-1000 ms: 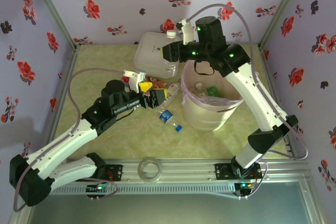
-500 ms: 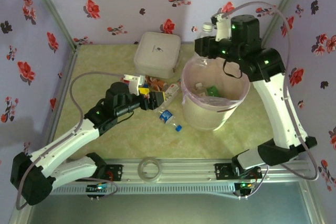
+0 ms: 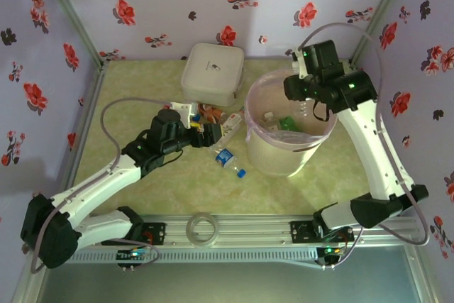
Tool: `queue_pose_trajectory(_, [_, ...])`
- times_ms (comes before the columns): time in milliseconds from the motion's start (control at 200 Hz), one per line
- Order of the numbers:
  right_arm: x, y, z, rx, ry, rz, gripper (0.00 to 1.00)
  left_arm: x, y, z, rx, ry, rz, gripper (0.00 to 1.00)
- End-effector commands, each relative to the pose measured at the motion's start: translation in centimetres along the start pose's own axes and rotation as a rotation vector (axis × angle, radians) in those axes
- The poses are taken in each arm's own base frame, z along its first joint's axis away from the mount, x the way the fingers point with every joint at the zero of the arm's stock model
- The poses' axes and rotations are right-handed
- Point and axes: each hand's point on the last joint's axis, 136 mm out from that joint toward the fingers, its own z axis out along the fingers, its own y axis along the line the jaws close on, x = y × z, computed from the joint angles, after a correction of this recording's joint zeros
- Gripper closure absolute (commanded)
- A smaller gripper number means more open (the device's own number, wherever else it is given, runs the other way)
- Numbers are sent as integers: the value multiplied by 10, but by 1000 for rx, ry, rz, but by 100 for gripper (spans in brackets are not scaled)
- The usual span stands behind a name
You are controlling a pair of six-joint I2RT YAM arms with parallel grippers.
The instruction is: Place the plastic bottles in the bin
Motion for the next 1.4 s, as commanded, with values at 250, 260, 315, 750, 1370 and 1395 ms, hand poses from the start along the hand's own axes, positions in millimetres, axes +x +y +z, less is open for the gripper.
queue_pose_trajectory(250, [55, -12, 67, 115, 227, -78, 50, 7, 55, -2, -226, 20, -162, 1])
queue_pose_trajectory(260, [57, -12, 69, 115, 230, -78, 50, 8, 58, -3, -239, 21, -174, 1])
queue_pose_trajectory(315, [61, -11, 76, 108, 223, -71, 50, 12, 76, -7, -305, 19, -245, 1])
queue_pose_trajectory(750, [105, 7, 135, 31, 253, 6, 42, 44, 136, -29, -410, -86, -596, 4])
queue_pose_trajectory(1370, [66, 2, 53, -39, 56, 59, 14, 69, 165, -25, -537, -105, -891, 5])
queue_pose_trajectory(1395, [63, 1, 47, -39, 40, 62, 14, 70, 166, -24, -541, -103, -905, 5])
